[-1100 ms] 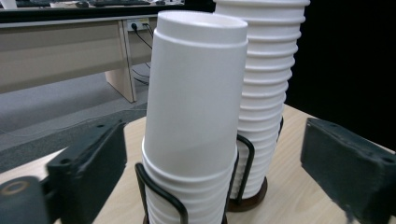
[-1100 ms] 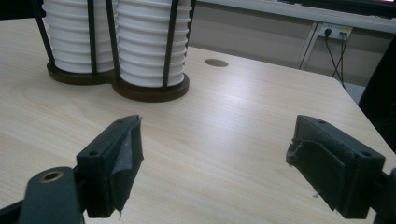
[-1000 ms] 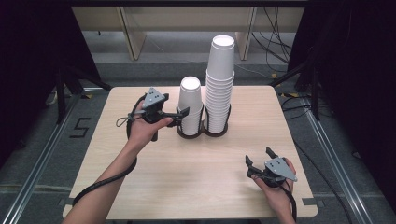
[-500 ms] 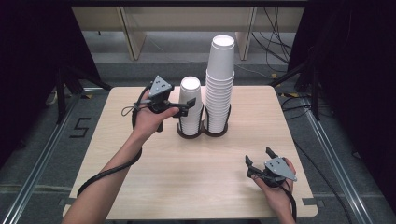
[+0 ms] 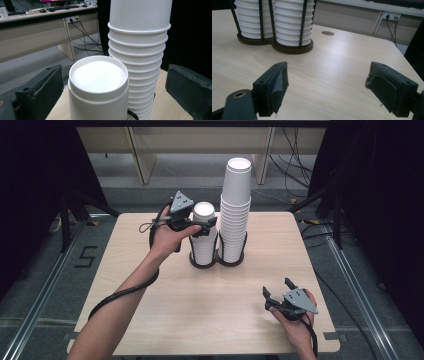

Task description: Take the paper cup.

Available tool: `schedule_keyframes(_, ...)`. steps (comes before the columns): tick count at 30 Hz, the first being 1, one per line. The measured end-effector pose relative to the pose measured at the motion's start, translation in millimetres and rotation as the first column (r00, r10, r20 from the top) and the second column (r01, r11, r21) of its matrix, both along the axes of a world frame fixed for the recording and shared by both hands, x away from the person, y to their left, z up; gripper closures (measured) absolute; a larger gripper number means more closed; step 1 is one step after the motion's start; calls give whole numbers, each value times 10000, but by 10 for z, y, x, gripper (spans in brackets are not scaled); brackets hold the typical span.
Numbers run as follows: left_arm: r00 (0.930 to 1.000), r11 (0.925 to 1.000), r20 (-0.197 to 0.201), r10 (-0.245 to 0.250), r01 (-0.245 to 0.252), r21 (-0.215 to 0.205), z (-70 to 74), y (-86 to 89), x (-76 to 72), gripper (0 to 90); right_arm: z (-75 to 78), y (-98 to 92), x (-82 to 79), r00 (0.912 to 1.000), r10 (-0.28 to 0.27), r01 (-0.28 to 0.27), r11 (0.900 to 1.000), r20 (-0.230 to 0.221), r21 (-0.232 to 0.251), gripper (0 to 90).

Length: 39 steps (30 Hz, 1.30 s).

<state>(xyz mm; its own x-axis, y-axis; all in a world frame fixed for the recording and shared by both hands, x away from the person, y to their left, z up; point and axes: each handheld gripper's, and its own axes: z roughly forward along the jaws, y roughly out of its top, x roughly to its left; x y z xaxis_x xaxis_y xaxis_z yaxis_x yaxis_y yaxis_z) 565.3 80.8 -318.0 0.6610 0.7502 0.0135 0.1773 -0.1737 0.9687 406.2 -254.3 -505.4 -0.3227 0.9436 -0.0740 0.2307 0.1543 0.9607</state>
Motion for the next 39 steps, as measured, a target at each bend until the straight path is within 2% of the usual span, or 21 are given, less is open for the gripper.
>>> schedule_keyframes(1,10000,10000,13,-11,11,-1,13,-14,9,14,-2,-8,24,9997,243,-242,9997,93,-39,177)
schedule_keyframes(2,10000,10000,-4,-32,32,-17,27,-26,17,14,3,-10,23,9996,298,-298,9996,-16,-14,177)
schedule_keyframes(9,9998,9995,31,-193,192,232,109,-130,71,16,2,-10,23,9999,123,-122,9999,49,-89,172)
schedule_keyframes(13,9998,9981,-50,-186,189,592,149,-183,93,20,3,-7,27,9999,146,-146,9999,-51,-14,172)
schedule_keyframes(14,9998,9971,-117,-178,186,739,167,-202,99,25,11,-11,20,9997,-14,12,10000,-241,-72,171)
schedule_keyframes(16,9995,9950,-147,-291,304,951,219,-255,113,28,15,-21,33,9998,1,-3,9999,-184,-110,168)
schedule_keyframes(17,9994,9951,-160,-312,326,936,230,-275,121,33,44,-34,42,10000,39,-40,9997,-23,-248,168)
schedule_keyframes(18,9991,9950,-199,-365,382,924,239,-296,131,44,72,-21,34,10000,-48,48,10000,-80,29,167)
schedule_keyframes(22,9981,9884,-317,-532,572,1409,263,-375,178,60,250,-37,52,9995,16,-18,10000,320,82,165)
schedule_keyframes(23,9981,9884,-317,-532,572,1409,263,-375,178,71,250,-37,52,9995,16,-18,10000,320,82,165)
schedule_keyframes(24,9968,9850,-524,-608,685,1586,278,-411,188,82,343,-42,78,9977,209,-209,9998,641,1,162)
schedule_keyframes(27,9955,9817,-671,-675,783,1737,287,-444,202,86,440,-15,72,9985,211,-222,9995,510,216,159)
schedule_keyframes(30,9933,9776,-814,-818,958,1874,298,-490,220,106,656,20,128,9933,557,-563,9984,1015,25,158)
schedule_keyframes(31,9922,9747,-878,-884,1043,1976,309,-494,229,112,723,37,141,9933,708,-720,9973,912,104,157)
schedule_keyframes(32,9915,9803,-941,-894,1043,1678,313,-523,247,122,796,41,171,9902,797,-796,9968,1146,-54,158)
schedule_keyframes(33,9915,9803,-941,-894,1043,1678,313,-523,247,136,796,41,171,9902,797,-796,9968,1146,-54,158)
schedule_keyframes(34,9902,9769,-1023,-950,1125,1815,323,-528,258,142,982,71,240,9850,971,-973,9952,1429,-56,158)
schedule_keyframes(35,9879,9734,-1142,-1049,1255,1916,320,-543,275,141,1053,79,262,9839,1028,-1033,9946,1459,-43,158)
schedule_keyframes(37,9876,9748,-1196,-1021,1233,1860,311,-559,294,141,1254,95,338,9791,1144,-1174,9931,1684,75,158)
schedule_keyframes(38,9867,9769,-1259,-1027,1239,1741,306,-568,302,141,1351,111,381,9778,1210,-1292,9909,1712,377,158)
schedule_keyframes(39,9851,9748,-1324,-1095,1325,1795,310,-564,310,141,1450,109,434,9737,1281,-1380,9896,1885,405,158)
